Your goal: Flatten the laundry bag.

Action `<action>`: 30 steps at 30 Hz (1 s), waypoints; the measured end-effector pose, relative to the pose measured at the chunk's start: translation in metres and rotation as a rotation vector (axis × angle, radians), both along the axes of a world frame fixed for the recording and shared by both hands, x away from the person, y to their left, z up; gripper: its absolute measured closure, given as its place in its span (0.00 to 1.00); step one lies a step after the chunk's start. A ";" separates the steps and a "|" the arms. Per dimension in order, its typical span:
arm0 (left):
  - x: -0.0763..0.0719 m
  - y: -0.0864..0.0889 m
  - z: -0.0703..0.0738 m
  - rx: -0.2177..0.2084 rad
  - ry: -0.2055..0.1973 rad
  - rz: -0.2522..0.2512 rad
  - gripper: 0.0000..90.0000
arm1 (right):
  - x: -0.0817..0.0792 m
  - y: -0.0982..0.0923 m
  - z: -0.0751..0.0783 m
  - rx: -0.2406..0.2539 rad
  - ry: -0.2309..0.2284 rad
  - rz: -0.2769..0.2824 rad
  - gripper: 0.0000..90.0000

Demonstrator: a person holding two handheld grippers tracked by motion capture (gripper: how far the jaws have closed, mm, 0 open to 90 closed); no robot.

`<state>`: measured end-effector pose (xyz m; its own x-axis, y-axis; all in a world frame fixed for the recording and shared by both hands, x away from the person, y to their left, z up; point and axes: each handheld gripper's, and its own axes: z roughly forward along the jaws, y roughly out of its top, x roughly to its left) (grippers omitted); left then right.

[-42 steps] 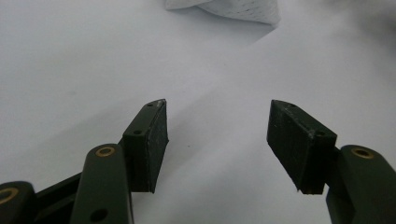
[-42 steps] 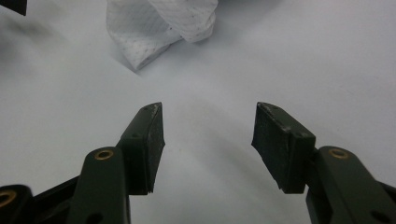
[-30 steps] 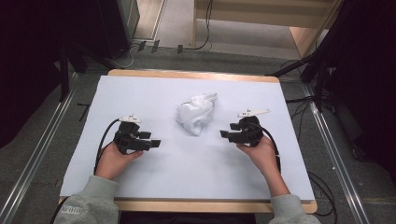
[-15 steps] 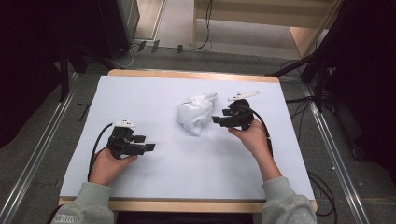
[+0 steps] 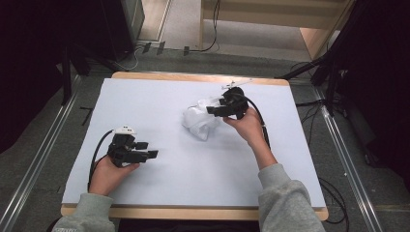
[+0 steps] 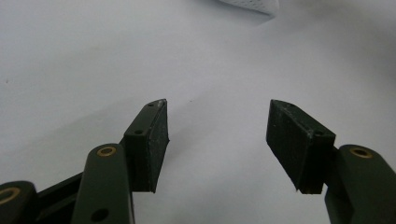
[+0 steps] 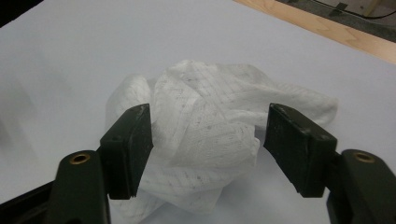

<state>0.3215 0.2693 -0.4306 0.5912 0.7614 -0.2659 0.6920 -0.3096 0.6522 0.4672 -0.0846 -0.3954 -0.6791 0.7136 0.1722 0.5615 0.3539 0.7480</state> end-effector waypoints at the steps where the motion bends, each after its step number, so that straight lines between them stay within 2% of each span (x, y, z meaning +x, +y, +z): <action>1: 0.000 0.001 0.000 -0.003 0.003 0.002 0.44 | 0.002 0.002 -0.002 0.000 -0.001 0.002 0.41; 4: -0.001 0.002 0.000 -0.002 0.002 0.006 0.44 | 0.005 0.007 -0.008 0.013 0.031 0.016 0.56; 5: -0.001 0.002 0.000 -0.005 0.002 0.007 0.44 | 0.005 0.008 -0.010 0.015 0.052 0.025 0.64; 6: -0.001 0.002 0.000 -0.004 0.001 0.007 0.44 | 0.004 0.010 -0.012 0.010 0.057 0.053 0.76; 9: -0.001 0.001 0.000 -0.005 -0.001 0.008 0.44 | -0.002 0.014 -0.016 -0.017 0.052 0.083 0.91; 11: 0.000 0.000 0.000 -0.003 0.001 0.006 0.44 | -0.008 0.016 -0.019 -0.028 0.047 0.099 0.96; 16: 0.002 0.000 0.001 -0.013 -0.004 0.013 0.44 | -0.028 0.020 -0.021 -0.054 0.021 0.120 1.00; 19: 0.005 -0.002 0.001 -0.010 0.012 0.002 0.45 | -0.042 0.021 -0.022 -0.046 0.014 0.139 1.00; 23: 0.006 -0.009 0.004 -0.020 0.005 -0.013 0.45 | -0.063 0.022 -0.026 -0.067 0.007 0.164 1.00; 27: 0.009 -0.017 0.006 -0.034 0.009 -0.030 0.46 | -0.081 0.020 -0.031 -0.058 0.018 0.179 1.00; 30: 0.012 -0.023 0.007 -0.038 0.003 -0.046 0.46 | -0.092 0.021 -0.036 -0.078 0.012 0.189 1.00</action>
